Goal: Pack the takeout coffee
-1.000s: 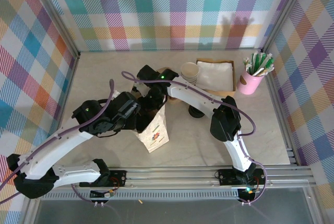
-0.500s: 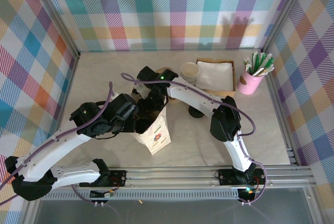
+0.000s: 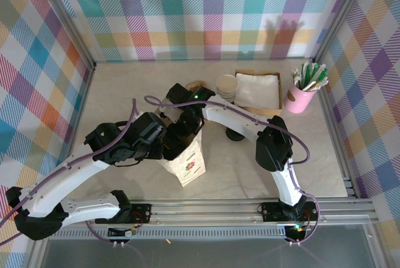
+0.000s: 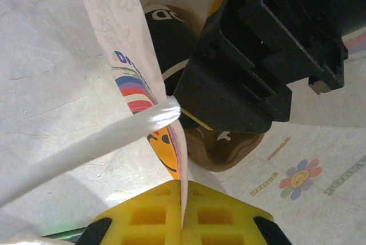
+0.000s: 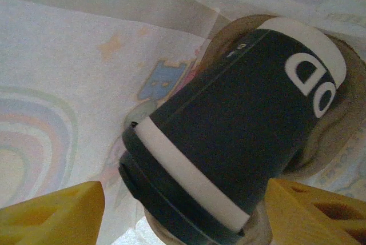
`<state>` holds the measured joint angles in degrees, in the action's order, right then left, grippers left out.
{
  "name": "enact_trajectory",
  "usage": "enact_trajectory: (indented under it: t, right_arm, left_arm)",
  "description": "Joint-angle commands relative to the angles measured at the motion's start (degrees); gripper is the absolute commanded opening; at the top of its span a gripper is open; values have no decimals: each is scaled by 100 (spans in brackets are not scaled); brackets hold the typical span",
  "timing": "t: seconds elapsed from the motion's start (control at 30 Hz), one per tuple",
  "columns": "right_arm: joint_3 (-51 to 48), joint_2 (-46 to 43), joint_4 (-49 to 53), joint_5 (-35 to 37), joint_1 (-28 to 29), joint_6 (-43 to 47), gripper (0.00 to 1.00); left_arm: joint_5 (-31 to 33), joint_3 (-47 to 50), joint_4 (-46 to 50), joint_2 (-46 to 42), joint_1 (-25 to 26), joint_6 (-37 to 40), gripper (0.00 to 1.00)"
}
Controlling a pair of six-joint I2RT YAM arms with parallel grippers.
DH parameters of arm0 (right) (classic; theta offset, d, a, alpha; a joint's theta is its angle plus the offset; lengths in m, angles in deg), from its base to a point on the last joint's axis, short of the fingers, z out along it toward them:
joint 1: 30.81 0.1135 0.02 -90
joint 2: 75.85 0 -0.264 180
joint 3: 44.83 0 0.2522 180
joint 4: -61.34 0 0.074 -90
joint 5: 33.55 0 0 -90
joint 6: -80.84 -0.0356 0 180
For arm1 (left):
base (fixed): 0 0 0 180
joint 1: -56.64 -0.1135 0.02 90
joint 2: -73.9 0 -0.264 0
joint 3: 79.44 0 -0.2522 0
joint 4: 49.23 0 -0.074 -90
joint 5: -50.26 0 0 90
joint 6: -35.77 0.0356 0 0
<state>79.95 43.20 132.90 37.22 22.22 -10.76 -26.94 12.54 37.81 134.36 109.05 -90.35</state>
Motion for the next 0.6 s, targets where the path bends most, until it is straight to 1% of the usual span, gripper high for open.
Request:
enact_trajectory:
  t: [0.0, 0.1, 0.37, 0.53, 0.57]
  right_arm:
    - [-84, -292, -76, -204, 61, 331, 75]
    - [-125, -317, -11, -11, 132, 395, 77]
    - [-324, -215, -18, 692, 192, 615, 79]
    - [-460, -189, -96, 806, 193, 676, 79]
    - [-478, -160, -103, 823, 192, 852, 79]
  left_arm:
    - [-312, 157, 181, -83, -28, 168, 0]
    - [-338, 167, 144, -109, -45, 219, 0]
    - [-383, 294, 123, -251, -72, 294, 0]
    - [-429, 342, 87, -325, -72, 309, 0]
    - [-451, 358, 74, -325, -72, 315, 0]
